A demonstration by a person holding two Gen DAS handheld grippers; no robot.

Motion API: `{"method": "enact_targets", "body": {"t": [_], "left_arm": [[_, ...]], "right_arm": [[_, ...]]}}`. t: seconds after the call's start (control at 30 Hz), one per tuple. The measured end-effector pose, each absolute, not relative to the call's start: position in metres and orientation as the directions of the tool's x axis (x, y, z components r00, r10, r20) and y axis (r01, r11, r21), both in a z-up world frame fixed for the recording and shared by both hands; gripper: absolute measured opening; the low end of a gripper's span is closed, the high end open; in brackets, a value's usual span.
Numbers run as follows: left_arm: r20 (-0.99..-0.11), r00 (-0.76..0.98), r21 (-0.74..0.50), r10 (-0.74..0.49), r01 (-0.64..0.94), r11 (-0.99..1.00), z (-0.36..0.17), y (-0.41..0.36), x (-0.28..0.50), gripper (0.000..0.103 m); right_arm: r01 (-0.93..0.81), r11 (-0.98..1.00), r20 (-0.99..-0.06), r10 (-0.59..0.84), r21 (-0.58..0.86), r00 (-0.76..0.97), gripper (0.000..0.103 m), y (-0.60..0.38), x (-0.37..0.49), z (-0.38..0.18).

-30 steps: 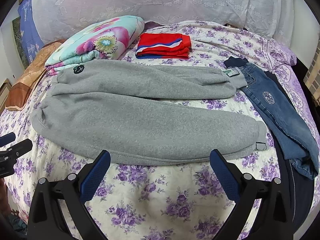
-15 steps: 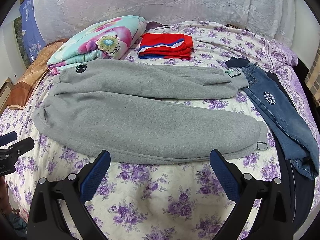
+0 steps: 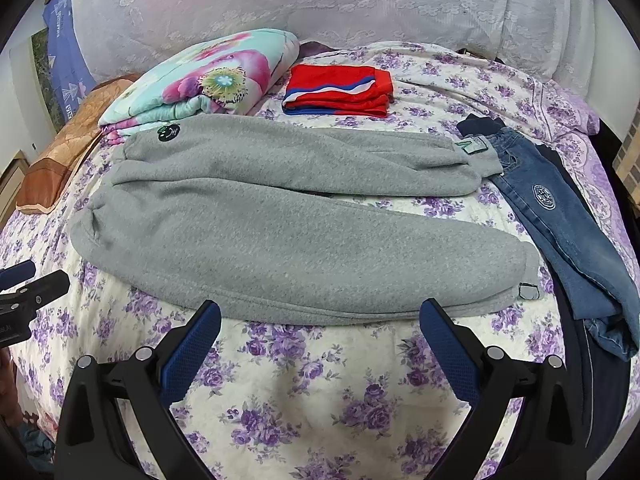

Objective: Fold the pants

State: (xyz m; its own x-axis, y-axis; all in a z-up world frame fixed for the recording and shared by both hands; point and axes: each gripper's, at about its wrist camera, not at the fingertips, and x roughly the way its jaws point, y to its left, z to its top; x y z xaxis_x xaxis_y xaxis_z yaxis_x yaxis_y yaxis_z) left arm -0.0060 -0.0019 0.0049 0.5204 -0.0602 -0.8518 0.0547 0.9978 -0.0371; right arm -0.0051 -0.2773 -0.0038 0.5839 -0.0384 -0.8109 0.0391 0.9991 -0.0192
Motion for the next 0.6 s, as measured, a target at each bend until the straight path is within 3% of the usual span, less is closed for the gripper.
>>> {"method": "enact_targets", "body": {"t": [0.3,0.5,0.6], "left_arm": [[-0.856,0.514,-0.041,-0.062,0.052,0.998,0.001,0.0,-0.006,0.099],[-0.871,0.474,-0.132,-0.127,0.024,0.991,-0.016,0.019,0.011,0.099],[-0.891,0.447,-0.105,-0.083,-0.025,0.994,-0.03,0.04,0.03,0.099]], "right_arm": [[0.038,0.999,-0.815,-0.037,-0.018,0.579,0.1,-0.278,-0.006,-0.007],[0.049,0.999,-0.82,-0.039,-0.013,0.572,0.1,-0.281,-0.007,-0.012],[0.058,0.998,-0.826,-0.042,-0.012,0.563,0.1,-0.285,-0.009,-0.016]]}}
